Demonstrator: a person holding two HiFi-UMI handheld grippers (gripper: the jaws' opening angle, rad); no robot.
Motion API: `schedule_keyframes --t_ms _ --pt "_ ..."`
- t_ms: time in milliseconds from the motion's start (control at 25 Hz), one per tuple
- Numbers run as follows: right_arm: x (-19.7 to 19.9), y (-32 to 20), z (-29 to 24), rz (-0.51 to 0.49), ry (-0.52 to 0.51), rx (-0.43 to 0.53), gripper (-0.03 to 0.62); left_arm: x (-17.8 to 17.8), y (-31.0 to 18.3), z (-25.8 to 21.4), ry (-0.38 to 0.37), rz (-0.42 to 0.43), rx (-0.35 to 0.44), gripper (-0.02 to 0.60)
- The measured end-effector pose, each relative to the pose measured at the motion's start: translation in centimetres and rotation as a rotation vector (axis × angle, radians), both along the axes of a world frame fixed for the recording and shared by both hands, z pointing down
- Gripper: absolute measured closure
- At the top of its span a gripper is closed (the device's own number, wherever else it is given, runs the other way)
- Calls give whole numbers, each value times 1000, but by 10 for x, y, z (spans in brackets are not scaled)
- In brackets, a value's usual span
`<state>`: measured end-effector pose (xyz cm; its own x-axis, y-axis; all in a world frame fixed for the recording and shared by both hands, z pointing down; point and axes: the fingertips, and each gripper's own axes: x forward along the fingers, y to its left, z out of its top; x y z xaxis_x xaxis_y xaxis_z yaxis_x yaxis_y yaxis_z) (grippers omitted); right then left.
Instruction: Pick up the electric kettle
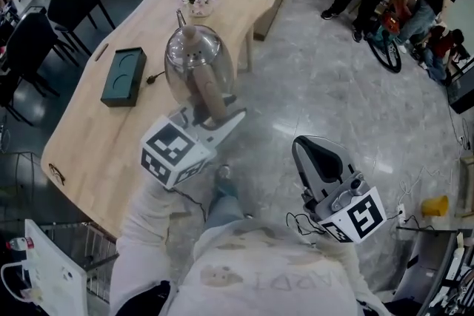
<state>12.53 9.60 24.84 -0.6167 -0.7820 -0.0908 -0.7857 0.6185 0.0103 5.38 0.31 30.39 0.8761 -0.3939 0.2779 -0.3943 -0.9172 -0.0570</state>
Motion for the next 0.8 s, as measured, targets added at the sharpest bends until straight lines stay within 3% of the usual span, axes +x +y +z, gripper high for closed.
schedule_keyframes --t_ms 440,800 --pt "1 69 -1 -62 -34 16 574 13 113 -10 -20 2 15 460" --pt "-15 80 -4 -116 -42 22 574 10 157 -22 24 -2 16 460"
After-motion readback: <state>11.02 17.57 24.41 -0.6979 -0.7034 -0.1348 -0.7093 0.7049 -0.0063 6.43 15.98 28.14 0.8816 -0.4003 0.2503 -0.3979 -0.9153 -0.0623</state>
